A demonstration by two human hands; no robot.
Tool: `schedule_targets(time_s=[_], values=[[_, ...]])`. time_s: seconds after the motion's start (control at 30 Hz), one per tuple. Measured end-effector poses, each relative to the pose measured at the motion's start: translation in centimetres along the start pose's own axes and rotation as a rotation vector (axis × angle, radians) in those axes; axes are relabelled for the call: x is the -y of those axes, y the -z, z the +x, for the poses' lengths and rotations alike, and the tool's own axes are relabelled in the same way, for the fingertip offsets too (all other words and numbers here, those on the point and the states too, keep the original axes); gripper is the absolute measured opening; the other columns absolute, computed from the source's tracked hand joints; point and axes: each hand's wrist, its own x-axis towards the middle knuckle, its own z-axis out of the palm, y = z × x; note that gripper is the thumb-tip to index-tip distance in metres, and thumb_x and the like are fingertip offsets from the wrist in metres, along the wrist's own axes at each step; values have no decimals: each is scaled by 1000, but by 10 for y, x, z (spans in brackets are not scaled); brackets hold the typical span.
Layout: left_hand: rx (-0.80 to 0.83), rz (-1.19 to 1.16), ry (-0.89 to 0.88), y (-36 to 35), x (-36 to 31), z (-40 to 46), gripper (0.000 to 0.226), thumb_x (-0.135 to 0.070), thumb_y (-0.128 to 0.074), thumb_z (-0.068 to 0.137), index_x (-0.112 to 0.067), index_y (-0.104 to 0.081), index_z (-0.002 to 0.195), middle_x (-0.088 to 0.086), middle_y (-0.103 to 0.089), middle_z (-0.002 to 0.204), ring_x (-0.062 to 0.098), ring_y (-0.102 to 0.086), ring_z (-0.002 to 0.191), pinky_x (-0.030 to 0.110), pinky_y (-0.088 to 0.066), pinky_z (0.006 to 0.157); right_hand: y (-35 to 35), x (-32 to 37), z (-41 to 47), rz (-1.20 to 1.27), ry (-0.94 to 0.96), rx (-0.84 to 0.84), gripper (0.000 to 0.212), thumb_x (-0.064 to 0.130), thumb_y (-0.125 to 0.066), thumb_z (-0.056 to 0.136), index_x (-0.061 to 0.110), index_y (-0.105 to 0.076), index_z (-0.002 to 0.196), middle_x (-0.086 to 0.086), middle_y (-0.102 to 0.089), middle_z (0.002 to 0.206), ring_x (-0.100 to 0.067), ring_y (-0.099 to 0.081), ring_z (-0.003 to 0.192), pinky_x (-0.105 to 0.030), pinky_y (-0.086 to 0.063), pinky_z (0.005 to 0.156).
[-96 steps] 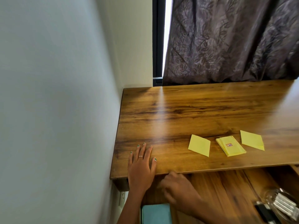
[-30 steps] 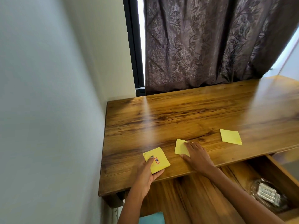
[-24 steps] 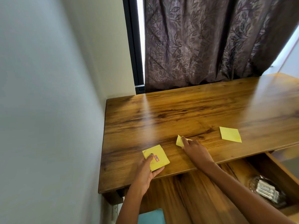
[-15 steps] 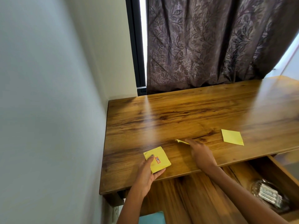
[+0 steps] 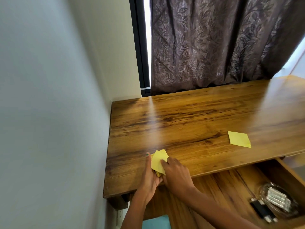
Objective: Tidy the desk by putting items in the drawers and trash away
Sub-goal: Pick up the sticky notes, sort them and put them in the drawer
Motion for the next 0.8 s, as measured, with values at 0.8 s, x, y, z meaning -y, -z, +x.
schedule_targets(time_s=[0.8], values=[[-76, 264, -62, 1, 7, 1, 27, -22, -44, 98, -13, -53, 122, 11, -66, 114, 22, -64, 103, 34, -53, 78, 21, -17, 9, 406, -122, 175, 38, 43, -62, 80, 17, -66, 106, 2, -67, 95, -11, -59, 84, -23, -43, 67]])
